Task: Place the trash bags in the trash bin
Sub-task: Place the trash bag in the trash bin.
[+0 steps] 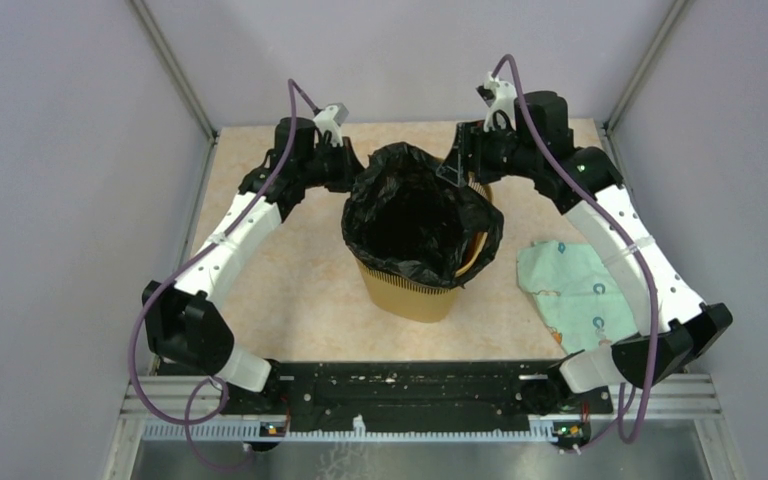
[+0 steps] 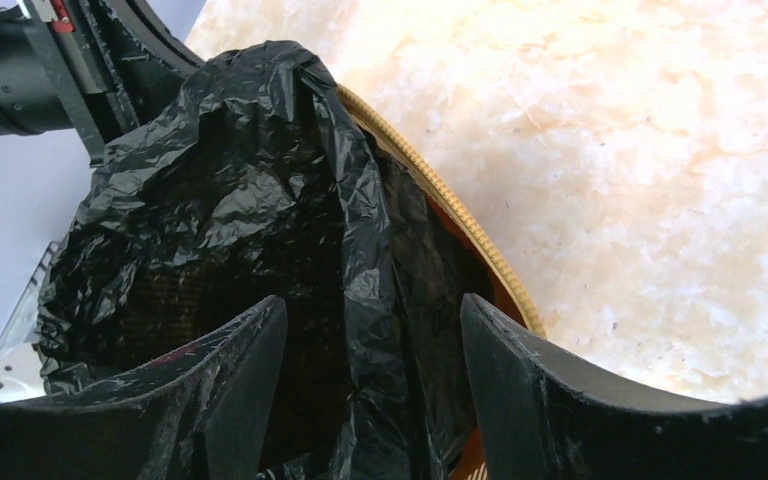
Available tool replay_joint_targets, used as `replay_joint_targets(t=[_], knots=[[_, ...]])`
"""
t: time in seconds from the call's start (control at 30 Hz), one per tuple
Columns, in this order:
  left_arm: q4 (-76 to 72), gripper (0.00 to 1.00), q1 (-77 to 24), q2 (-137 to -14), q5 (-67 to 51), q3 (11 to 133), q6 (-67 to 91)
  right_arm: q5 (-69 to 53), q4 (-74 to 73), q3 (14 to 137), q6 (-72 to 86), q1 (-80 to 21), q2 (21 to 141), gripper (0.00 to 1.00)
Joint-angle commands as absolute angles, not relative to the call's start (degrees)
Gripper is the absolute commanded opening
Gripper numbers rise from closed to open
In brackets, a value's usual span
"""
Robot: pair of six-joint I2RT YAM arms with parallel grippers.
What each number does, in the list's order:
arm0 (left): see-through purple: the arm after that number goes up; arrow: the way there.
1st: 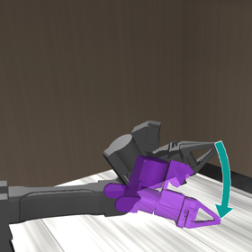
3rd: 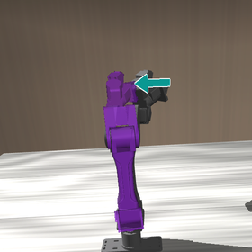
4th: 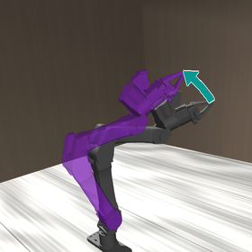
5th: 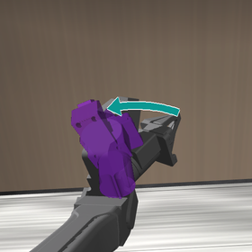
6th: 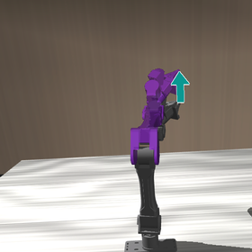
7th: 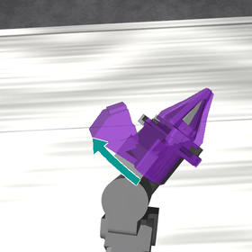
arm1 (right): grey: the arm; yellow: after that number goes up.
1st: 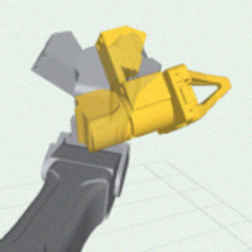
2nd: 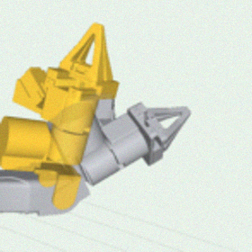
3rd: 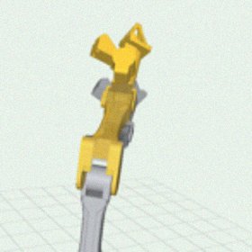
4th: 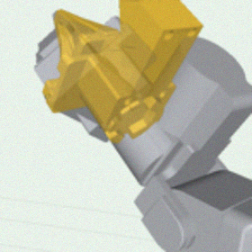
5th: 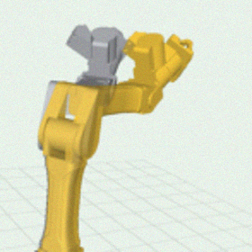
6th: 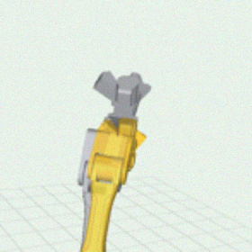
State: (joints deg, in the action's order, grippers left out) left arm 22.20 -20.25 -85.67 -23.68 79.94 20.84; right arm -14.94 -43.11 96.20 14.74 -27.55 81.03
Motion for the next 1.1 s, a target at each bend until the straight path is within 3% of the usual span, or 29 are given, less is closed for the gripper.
replay_joint_targets(t=[0.0, 0.17, 0.5, 0.67, 0.73, 1.07], knots=[[18.57, 0.1, -20.13, -86.21, -25.03, 82.65, 20.21, -17.18, -43.03, 99.9, 13.74, -27.22, 81.75, 0.61], [18.57, 0.1, -20.1, -86.53, -25.42, 83.31, 20.39, -16.53, -43.63, 100.2, 13.97, -26.36, 82.34, 0.48], [18.8, 0.11, -20.2, -87.13, -25.76, 83.9, 20.39, -17.26, -46.22, 100.98, 12.58, -25.97, 84.39, 0.41], [18.88, 0.1, -20.2, -87.27, -25.75, 83.68, 20.48, -12.4, -46.51, 101.91, 12.65, -26.02, 83.57, 0.12], [18.91, 0.1, -20.2, -87.28, -25.76, 83.48, 20.51, -8.84, -46.62, 102.41, 12.71, -26.06, 82.74, 0.07], [18.17, 0.1, -20.3, -87.49, -26.36, 82.66, 20.83, 1.63, -45.1, 100.72, 9.9, -26.06, 81.38, 0.07]])
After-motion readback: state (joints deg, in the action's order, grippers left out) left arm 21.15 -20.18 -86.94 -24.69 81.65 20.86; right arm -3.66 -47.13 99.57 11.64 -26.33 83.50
